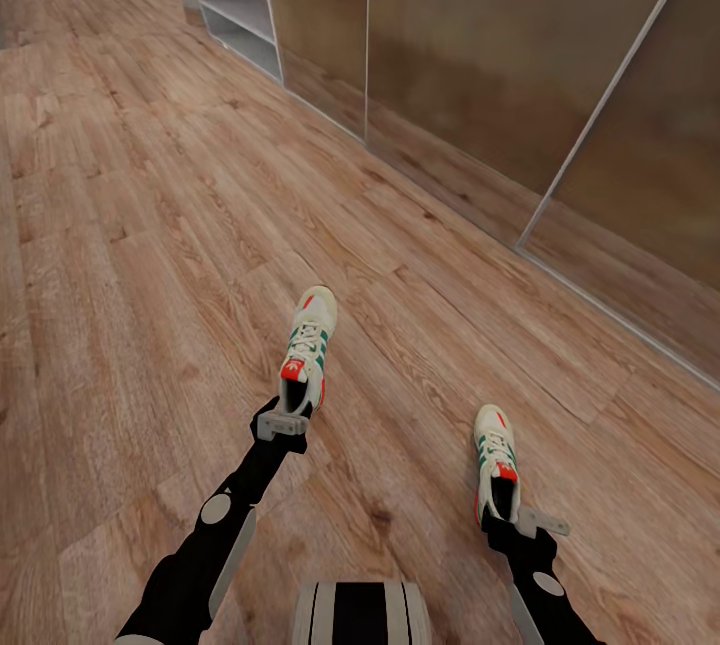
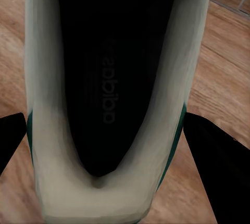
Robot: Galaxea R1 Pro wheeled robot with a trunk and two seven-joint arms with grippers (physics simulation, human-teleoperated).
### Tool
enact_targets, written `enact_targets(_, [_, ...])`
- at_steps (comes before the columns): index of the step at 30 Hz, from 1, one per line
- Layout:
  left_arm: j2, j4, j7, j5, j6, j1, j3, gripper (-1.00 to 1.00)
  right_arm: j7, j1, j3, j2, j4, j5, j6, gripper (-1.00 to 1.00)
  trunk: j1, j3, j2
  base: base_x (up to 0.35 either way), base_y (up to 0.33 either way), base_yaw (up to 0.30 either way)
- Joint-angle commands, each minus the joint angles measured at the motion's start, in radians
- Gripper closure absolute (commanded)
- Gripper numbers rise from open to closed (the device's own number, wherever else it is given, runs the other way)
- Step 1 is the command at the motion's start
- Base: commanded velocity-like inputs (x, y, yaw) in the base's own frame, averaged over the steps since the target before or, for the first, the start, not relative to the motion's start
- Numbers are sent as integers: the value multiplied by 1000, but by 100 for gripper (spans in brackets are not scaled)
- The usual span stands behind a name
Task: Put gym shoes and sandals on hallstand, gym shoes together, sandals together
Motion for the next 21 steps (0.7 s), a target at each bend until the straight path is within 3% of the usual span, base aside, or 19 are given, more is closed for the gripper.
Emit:
enact_targets(1, [-1, 1, -6, 3, -2, 0, 1, 100, 0, 0, -3, 1, 0, 0, -3, -100, 0, -5, 0, 0, 0, 0])
enact_targets(10, [0, 1, -6, 3, -2, 0, 1, 100, 0, 0, -4, 1, 0, 0, -3, -100, 4, -51, -3, 0, 0, 0])
enact_targets(21, [0, 1, -6, 3, -1, 0, 1, 100, 0, 0, -4, 1, 0, 0, -3, -100, 4, -57, -3, 0, 0, 19])
